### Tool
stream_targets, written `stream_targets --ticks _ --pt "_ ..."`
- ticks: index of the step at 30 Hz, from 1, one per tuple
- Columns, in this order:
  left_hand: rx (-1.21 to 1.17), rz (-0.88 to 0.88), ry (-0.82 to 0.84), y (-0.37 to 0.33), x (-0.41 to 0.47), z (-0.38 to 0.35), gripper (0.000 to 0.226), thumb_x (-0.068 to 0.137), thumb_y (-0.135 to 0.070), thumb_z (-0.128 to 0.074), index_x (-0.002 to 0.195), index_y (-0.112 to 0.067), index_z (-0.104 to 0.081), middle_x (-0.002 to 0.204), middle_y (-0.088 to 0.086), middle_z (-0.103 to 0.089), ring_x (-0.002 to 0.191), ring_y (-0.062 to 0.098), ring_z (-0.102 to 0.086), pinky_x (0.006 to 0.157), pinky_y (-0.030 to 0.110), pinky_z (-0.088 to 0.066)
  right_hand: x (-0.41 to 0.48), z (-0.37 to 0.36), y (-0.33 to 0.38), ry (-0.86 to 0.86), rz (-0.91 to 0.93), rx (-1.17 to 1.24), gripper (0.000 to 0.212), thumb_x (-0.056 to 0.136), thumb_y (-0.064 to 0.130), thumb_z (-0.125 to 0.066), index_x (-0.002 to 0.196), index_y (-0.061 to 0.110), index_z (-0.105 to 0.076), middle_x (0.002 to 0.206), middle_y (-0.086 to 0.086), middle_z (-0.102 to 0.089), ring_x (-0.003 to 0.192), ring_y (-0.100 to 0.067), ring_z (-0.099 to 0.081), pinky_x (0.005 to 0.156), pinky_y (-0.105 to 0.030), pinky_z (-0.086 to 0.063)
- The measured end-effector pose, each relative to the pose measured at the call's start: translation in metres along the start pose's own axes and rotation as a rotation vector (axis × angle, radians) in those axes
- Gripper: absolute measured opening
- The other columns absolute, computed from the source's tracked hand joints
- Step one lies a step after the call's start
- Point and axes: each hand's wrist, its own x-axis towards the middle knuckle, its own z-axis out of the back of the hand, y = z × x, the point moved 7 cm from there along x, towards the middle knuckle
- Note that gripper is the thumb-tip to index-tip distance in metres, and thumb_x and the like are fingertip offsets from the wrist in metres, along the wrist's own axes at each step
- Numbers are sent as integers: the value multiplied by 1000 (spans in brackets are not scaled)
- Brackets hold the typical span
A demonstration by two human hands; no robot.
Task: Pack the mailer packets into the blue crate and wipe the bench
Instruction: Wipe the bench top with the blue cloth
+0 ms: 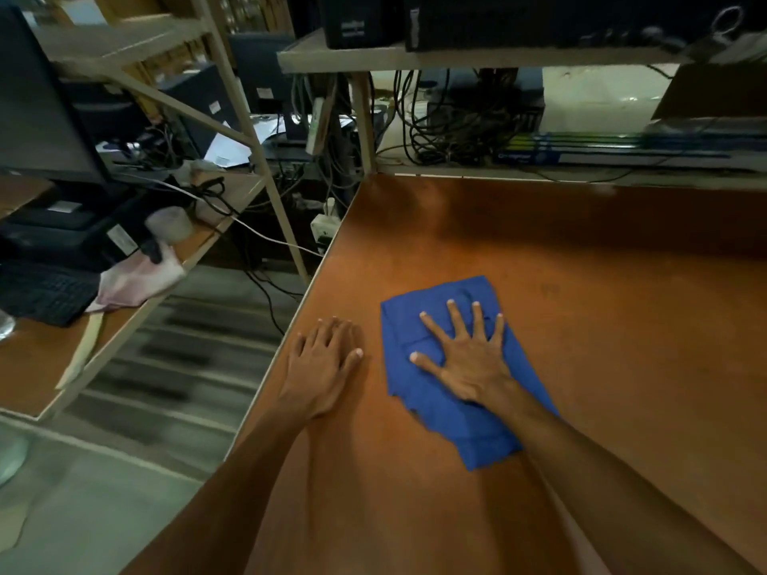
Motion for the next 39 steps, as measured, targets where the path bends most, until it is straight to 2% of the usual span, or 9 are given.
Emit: stream_targets --ticks 3,7,11,15,21,26,32,37,39 --pt "3 12 -39 23 35 2 76 93 -66 -6 153 -22 -25 162 2 -23 151 21 -15 121 49 -14 25 1 17 -24 92 -47 70 87 82 -15 148 58 8 163 15 14 150 -33 16 112 -69 11" --pt "-5 -24 -30 40 86 -6 75 96 -65 -14 156 -21 -18 164 2 -16 152 19 -9 122 48 -6 96 7 -2 24 -147 27 62 90 77 -16 144 62 12 163 10 16 148 -37 20 110 -71 14" --pt "-13 -86 -45 38 112 -16 78 96 -66 -7 158 -20 -13 166 -1 -10 152 15 0 124 41 -1 143 6 28 -14 13 -6 58 89 79 -13 140 67 11 164 12 13 149 -35 18 111 -71 11" --pt "-9 -78 -103 40 111 -16 71 100 -62 -13 158 -22 -15 165 -3 -10 152 12 1 124 39 -2 204 13 18 -23 -198 35 62 91 76 -14 147 59 6 164 13 11 149 -34 16 110 -72 11" --pt "-5 -72 -98 40 116 -15 72 98 -64 -15 157 -23 -19 165 -4 -10 152 10 1 123 38 -3 267 12 63 6 147 -11 70 90 77 -11 152 49 3 165 15 0 152 -23 6 115 -66 6" --pt "-28 -67 -99 42 115 -15 71 98 -64 -15 157 -26 -15 165 -6 -11 152 10 1 123 39 -4 282 28 -19 -32 -275 79 70 92 75 -12 154 45 0 165 12 3 151 -27 8 113 -66 9" --pt "-24 -74 -107 41 116 -15 71 98 -64 -16 157 -25 -21 164 -5 -16 152 11 -4 123 38 -6 181 14 3 -12 135 -50 60 91 76 -10 146 60 10 163 21 3 151 -15 8 118 -59 6" --pt "-22 -67 -90 42 115 -17 73 97 -67 -10 157 -26 -16 165 -6 -11 152 10 -1 123 41 -7 131 30 -126 -56 -438 -1 69 85 82 -3 148 56 8 163 17 10 152 -23 7 117 -62 4" --pt "-26 -69 -91 40 114 -15 73 97 -67 -10 157 -25 -17 165 -6 -12 152 11 -1 124 41 -6 117 25 -101 -45 -419 -23 71 86 81 -4 150 53 9 162 18 14 151 -26 10 115 -65 6"
